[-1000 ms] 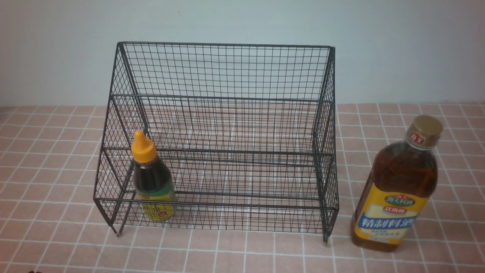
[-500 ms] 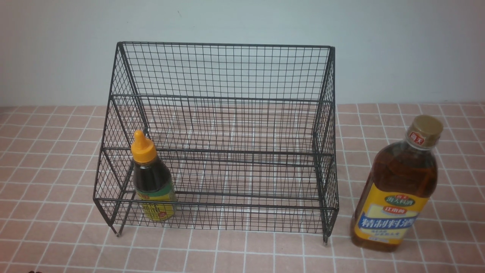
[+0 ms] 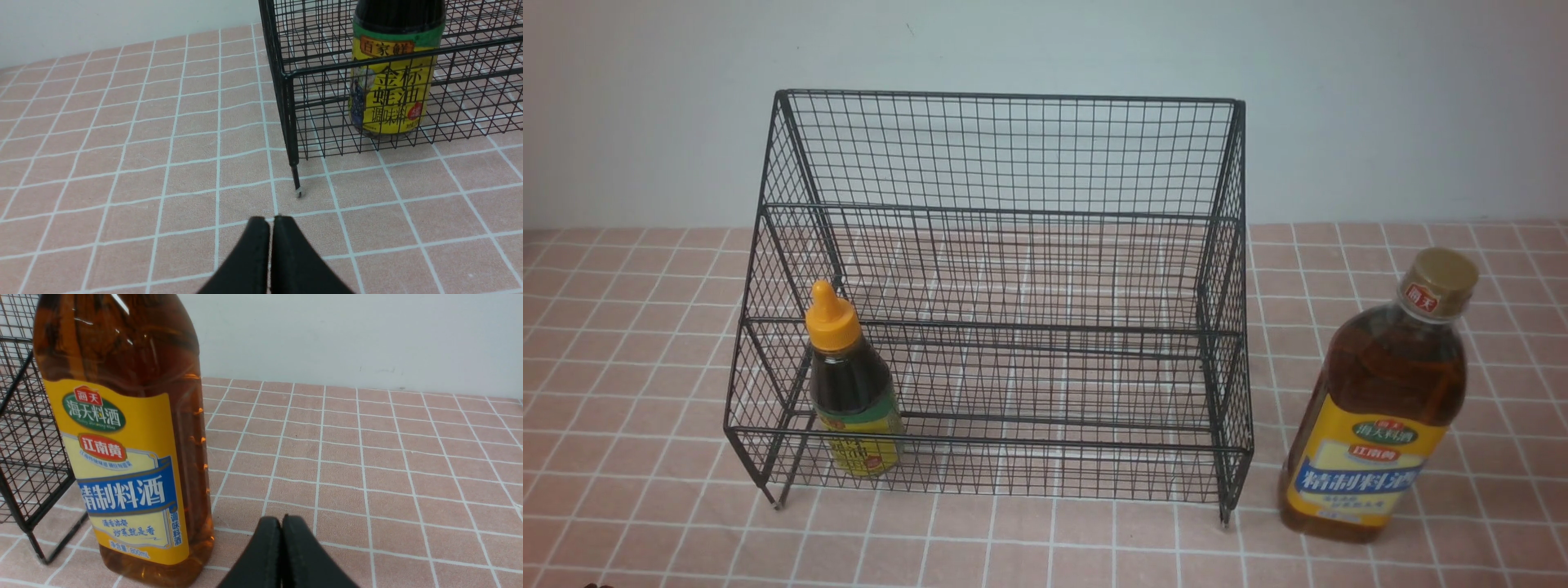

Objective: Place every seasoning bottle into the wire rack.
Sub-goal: Use the right arm to grab the condiment bottle closest to it

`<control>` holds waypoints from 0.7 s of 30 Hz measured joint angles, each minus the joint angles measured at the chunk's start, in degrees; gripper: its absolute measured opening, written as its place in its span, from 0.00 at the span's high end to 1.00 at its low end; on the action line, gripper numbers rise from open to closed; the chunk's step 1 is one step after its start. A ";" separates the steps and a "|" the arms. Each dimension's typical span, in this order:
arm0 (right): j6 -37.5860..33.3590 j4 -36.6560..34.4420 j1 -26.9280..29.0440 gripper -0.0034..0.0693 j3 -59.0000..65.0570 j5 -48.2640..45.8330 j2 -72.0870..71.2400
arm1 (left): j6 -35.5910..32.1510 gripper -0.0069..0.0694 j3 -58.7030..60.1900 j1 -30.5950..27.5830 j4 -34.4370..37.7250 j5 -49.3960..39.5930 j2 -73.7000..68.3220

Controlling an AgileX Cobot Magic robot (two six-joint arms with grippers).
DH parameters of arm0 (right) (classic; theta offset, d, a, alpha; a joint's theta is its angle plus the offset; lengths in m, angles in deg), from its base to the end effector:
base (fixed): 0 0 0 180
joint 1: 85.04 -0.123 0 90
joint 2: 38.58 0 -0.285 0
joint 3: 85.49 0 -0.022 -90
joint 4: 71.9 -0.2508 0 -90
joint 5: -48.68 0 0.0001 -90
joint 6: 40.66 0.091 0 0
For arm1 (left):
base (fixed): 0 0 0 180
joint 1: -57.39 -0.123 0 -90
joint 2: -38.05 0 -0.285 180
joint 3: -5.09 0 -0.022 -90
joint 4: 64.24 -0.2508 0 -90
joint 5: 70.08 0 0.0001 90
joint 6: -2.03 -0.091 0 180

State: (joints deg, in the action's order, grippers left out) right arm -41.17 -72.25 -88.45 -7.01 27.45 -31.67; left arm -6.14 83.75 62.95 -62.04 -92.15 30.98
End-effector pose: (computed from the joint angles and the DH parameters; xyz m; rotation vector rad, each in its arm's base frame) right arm 0.0524 0.0033 0.1733 -0.0599 1.8601 0.0411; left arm 0.0519 -0.0064 0.1708 0.2014 1.8704 -0.0067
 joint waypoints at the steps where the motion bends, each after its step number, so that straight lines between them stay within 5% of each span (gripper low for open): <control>1: 0.00 -0.17 0.00 0.97 0.08 1.42 0.00 | 0.00 0.92 0.00 0.00 0.00 0.00 0.00; 12: 0.00 -10.72 0.00 0.97 0.28 24.73 0.00 | 0.00 0.92 0.00 0.00 0.00 0.00 0.00; 21: 4.34 -13.46 0.00 0.97 0.28 32.48 0.00 | 0.00 0.92 0.00 0.00 0.00 0.00 0.00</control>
State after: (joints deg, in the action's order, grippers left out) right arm -36.84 -85.71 -88.45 -6.73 59.94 -31.67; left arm -6.14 83.75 62.95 -62.04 -92.15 30.98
